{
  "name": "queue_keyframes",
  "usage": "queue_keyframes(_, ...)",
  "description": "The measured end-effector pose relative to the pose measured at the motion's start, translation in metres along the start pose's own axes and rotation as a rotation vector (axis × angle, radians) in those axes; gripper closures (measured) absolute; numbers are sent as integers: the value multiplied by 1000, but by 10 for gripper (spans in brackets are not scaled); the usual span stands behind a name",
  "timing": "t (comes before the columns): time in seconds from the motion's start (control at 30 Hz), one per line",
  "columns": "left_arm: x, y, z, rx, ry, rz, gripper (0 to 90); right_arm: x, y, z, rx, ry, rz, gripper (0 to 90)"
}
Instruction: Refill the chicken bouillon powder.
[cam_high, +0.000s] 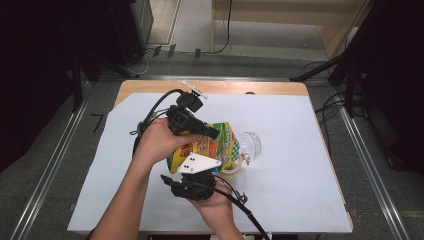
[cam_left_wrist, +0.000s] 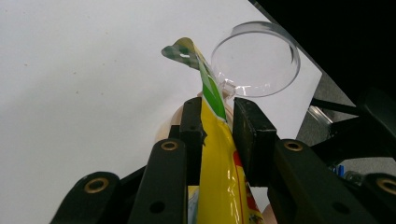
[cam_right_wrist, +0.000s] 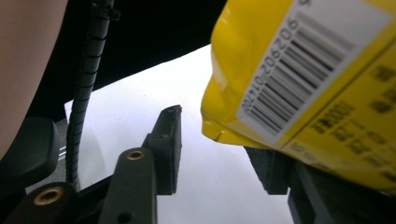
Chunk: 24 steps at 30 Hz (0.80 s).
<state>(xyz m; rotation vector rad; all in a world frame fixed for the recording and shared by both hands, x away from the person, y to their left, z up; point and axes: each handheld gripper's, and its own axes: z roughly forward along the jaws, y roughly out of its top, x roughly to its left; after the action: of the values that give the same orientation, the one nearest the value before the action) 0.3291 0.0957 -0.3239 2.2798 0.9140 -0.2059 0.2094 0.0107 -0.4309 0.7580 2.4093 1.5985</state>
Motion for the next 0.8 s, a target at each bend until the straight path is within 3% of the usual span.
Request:
queue_keyframes(0.23, 2, -4, -3, 0, -13, 29, 762, 2, -4, 3, -7, 33, -9, 499)
queue_keyframes(0.4, 5, -8, -4, -4, -23, 31, 774, 1, -7, 4, -5, 58, 10, 485)
queue_keyframes(0.63, 6, -13, -8, -9, -36, 34, 788, 3, -9, 8, 11, 54, -1, 478)
queue_keyframes(0.7, 6, -13, -9, -18, -28, 26, 787, 3, -8, 8, 7, 45, -2, 506)
queue_keyframes(0.8, 2, -11, -10, -47, 38, 33, 775, 3, -3, 4, -10, 24, -9, 567)
